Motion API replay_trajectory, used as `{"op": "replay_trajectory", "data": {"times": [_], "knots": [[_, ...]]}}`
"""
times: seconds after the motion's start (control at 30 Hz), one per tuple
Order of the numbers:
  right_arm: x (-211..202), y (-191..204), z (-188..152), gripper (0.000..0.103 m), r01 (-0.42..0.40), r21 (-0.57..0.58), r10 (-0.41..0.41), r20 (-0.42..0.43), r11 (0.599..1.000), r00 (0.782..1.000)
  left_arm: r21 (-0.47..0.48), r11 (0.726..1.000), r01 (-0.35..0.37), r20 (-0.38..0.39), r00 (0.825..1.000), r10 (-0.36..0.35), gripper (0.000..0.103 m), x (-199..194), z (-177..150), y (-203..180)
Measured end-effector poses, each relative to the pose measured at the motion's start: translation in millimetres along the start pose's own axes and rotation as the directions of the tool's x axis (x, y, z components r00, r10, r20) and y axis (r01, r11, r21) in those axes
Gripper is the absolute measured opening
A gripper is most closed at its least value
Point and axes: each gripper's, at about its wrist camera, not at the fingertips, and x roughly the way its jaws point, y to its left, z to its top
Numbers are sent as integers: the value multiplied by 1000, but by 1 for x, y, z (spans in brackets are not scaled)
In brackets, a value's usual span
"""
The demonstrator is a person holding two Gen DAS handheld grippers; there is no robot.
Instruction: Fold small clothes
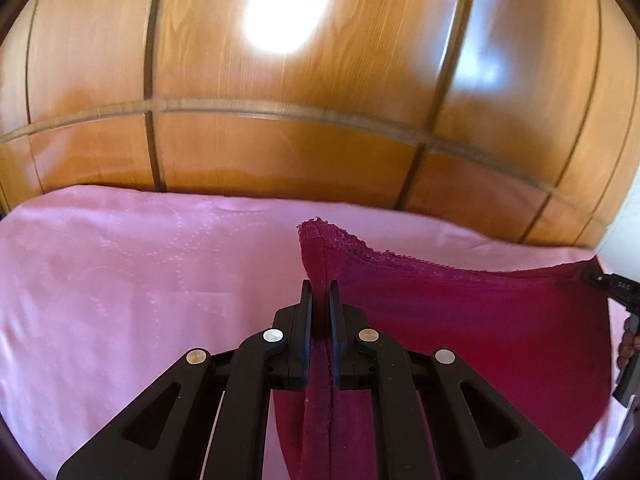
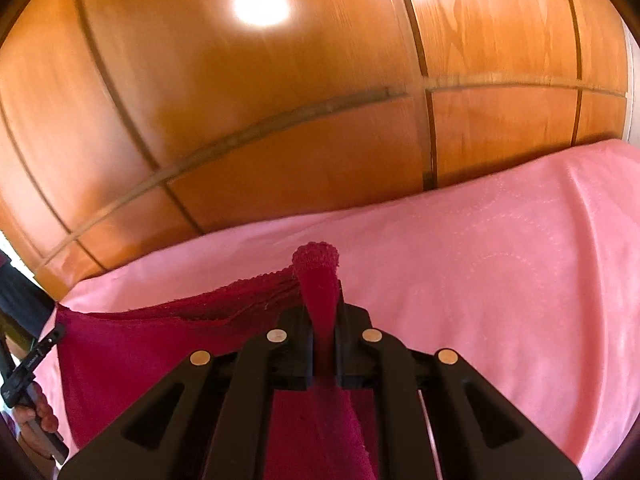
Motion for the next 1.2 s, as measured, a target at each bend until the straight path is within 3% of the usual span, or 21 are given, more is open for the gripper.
{"op": "replay_trajectory", "data": {"times": [0.1, 0.13, 0.2, 0.23, 0.3, 0.47, 0.5, 0.53, 0.57, 0.63, 0.77, 0.83, 1.1, 1.13, 1.17, 1.2], "knots": [[28, -3, -8, 8, 33, -10, -34, -74, 999, 997, 2, 1000, -21, -86, 996, 21, 6, 29, -5, 0], [31, -4, -11, 13, 46, -17, -47, -85, 999, 995, 1, 999, -43, -112, 993, 43, 6, 35, -8, 2], [25, -10, -15, 31, 15, 7, -14, -91, 1000, 996, -28, 999, -22, -120, 993, 18, 8, 33, -10, 9], [17, -13, -17, 48, -5, 19, 6, -79, 1000, 997, -51, 999, -4, -121, 993, -2, 15, 28, -11, 15], [-4, -20, -22, 51, -41, 26, 42, -51, 999, 998, -81, 997, 5, -112, 994, -14, 18, 14, -17, 27], [-65, -49, -63, 62, -171, 94, 175, -41, 981, 984, -77, 991, 113, -121, 985, -122, 18, -36, -55, 43], [-78, -55, -78, 62, -198, 112, 204, -48, 974, 978, -73, 987, 145, -132, 979, -154, 18, -48, -67, 46], [-88, -59, -91, 62, -214, 122, 221, -55, 969, 974, -73, 983, 169, -139, 974, -178, 29, -59, -79, 48], [-96, -61, -101, 63, -223, 129, 232, -61, 966, 971, -75, 980, 184, -139, 971, -193, 48, -69, -89, 51], [-109, -67, -128, 64, -235, 145, 248, -81, 961, 965, -82, 977, 195, -121, 971, -204, 60, -93, -111, 58], [-110, -74, -166, 64, -220, 179, 244, -126, 959, 962, -114, 968, 223, -140, 961, -237, 60, -119, -146, 69], [-103, -75, -176, 62, -207, 205, 237, -131, 956, 963, -86, 971, 225, -159, 959, -236, 60, -122, -153, 65], [-90, -70, -179, 37, -195, 233, 225, -111, 953, 968, 21, 964, 265, -139, 956, -260, 59, -111, -154, 38], [-90, -68, -179, 34, -192, 229, 222, -115, 954, 968, 30, 963, 267, -141, 955, -261, 53, -107, -154, 36], [-92, -66, -178, 24, -189, 223, 220, -122, 956, 968, 41, 958, 283, -158, 949, -273, 48, -99, -152, 32], [-91, -63, -175, 21, -176, 207, 205, -131, 962, 970, 44, 955, 294, -172, 944, -282, 31, -96, -152, 31]]}}
